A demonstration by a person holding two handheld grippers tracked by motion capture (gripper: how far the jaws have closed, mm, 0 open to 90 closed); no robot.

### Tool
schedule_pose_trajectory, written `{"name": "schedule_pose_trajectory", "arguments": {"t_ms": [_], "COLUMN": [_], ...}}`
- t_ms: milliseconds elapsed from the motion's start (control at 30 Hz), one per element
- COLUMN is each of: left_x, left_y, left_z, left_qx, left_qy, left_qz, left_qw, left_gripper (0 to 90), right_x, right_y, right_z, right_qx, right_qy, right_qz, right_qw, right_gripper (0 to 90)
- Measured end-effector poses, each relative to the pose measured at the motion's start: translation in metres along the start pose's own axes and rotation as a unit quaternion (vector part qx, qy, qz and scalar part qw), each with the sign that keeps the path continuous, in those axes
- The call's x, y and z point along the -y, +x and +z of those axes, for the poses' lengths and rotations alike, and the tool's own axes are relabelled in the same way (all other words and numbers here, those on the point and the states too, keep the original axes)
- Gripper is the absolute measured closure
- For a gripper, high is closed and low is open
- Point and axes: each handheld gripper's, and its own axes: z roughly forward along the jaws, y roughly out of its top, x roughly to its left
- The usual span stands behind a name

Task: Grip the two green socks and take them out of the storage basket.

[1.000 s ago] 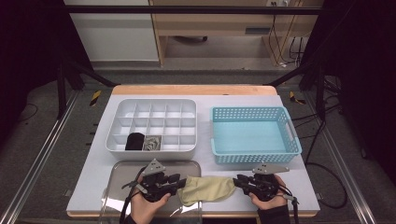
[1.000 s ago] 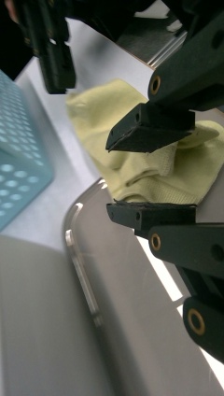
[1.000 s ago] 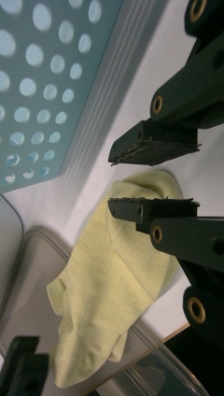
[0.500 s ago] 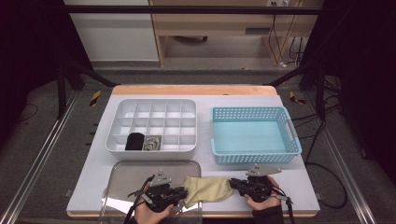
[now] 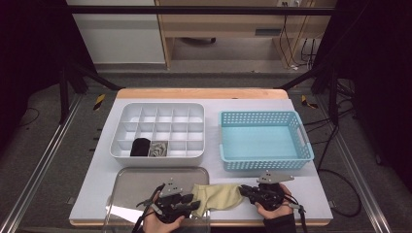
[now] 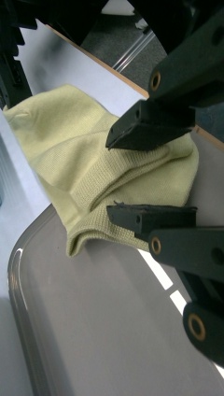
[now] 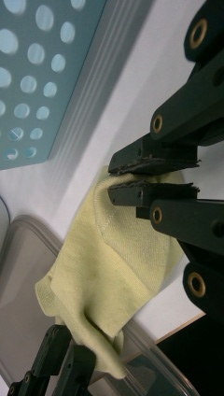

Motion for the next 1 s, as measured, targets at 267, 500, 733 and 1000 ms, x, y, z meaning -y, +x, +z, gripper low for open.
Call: {"name": "schedule_pose_trajectory", "arguments": {"t_ms": [267, 500, 733, 1000], "left_x": [-0.001, -0.003, -0.008, -0.013], "left_y": [-0.007, -0.011, -0.004, 0.016], "left_z": [0.004, 0.002, -0.01, -0.018], "left_qx": [0.005, 0.004, 0.012, -0.001], "left_qy": [0.008, 0.005, -0.012, -0.016], "left_qz": [0.011, 0.024, 0.019, -0.003], "left_qw": [0.9999, 0.9997, 0.9997, 0.9999], "left_gripper": [69.6, 85.3, 86.3, 86.5], "right_x": [0.0, 0.0, -0.002, -0.006], "right_y": [0.001, 0.001, 0.001, 0.001], "right_z": [0.001, 0.0, -0.006, -0.024], "right_qx": [0.003, 0.004, 0.004, -0.018], "right_qy": [0.002, -0.004, -0.009, 0.002], "right_qz": [-0.004, -0.005, -0.003, 0.014], "right_qw": [1.0, 1.0, 0.9999, 0.9997], "right_gripper": [87.7, 85.1, 89.0, 88.9]}}
